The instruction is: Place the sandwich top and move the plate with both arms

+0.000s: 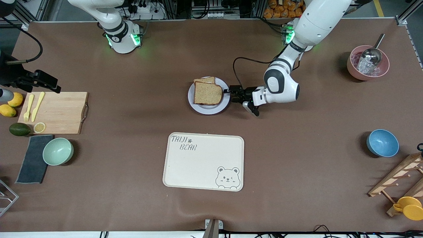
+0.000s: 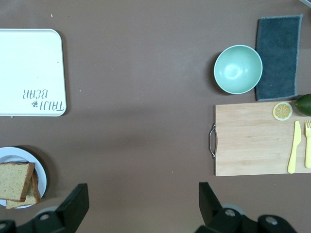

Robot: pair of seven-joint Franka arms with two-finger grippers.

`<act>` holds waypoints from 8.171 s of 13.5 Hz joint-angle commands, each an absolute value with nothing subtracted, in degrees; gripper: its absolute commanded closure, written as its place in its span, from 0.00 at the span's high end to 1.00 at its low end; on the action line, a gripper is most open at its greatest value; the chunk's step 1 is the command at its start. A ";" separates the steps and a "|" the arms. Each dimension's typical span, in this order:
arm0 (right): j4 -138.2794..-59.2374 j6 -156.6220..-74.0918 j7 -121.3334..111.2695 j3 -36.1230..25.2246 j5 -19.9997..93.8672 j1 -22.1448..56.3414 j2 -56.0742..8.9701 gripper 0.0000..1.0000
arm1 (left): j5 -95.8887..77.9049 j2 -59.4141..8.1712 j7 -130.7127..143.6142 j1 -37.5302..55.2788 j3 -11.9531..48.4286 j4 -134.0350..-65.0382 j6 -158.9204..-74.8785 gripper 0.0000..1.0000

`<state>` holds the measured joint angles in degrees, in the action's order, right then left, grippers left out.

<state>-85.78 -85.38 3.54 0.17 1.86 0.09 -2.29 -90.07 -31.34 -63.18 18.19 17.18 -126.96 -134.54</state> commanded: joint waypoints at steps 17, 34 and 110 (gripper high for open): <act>-84.46 -84.99 3.08 0.79 0.61 -0.62 -3.43 1.00 | -93.86 -32.69 -64.60 19.42 17.31 -125.95 -135.70 0.00; -84.64 -84.29 2.99 0.62 0.62 -0.70 -3.25 1.00 | -114.25 -29.44 -65.04 16.53 18.28 -123.93 -132.37 0.00; -84.99 -82.53 2.90 0.70 1.32 -1.14 -3.52 1.00 | -69.74 -24.00 -63.38 10.56 7.21 -117.41 -171.23 1.00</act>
<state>-85.69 -83.26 3.54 0.15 1.37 -0.43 -3.23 -75.80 -27.43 -65.22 13.04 7.07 -113.76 -174.52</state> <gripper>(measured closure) 0.000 0.000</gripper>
